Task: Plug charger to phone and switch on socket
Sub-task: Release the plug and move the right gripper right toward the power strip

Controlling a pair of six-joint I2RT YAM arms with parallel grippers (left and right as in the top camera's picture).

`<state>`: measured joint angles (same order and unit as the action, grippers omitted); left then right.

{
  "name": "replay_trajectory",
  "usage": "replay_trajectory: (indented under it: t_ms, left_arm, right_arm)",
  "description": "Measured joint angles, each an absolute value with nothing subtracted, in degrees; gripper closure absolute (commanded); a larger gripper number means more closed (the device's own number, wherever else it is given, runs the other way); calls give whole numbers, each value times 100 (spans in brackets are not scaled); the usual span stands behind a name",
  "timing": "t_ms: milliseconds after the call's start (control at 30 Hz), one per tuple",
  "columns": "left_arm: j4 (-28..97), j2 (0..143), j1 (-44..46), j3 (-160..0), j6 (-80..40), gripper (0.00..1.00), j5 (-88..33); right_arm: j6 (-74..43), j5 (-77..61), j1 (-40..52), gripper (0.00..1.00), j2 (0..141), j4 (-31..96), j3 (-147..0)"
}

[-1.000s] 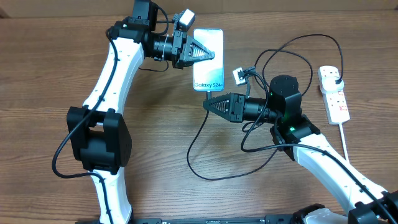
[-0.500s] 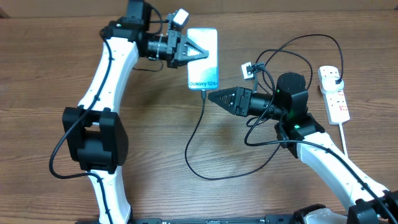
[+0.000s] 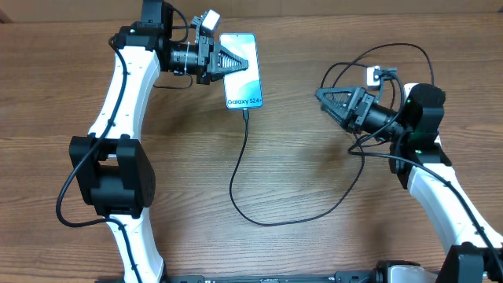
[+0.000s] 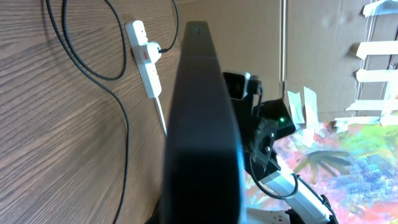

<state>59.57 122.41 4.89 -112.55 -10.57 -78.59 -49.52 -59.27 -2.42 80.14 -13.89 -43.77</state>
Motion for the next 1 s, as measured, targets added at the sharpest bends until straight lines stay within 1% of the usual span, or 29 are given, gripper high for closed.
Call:
replay_trajectory:
  t_ms: [1000]
  left_arm:
    - [5999,12241,489,-11255,-1052,96,-7859]
  right_arm:
    - [-4954,-5961,-270,0,8023,-1243,-4377]
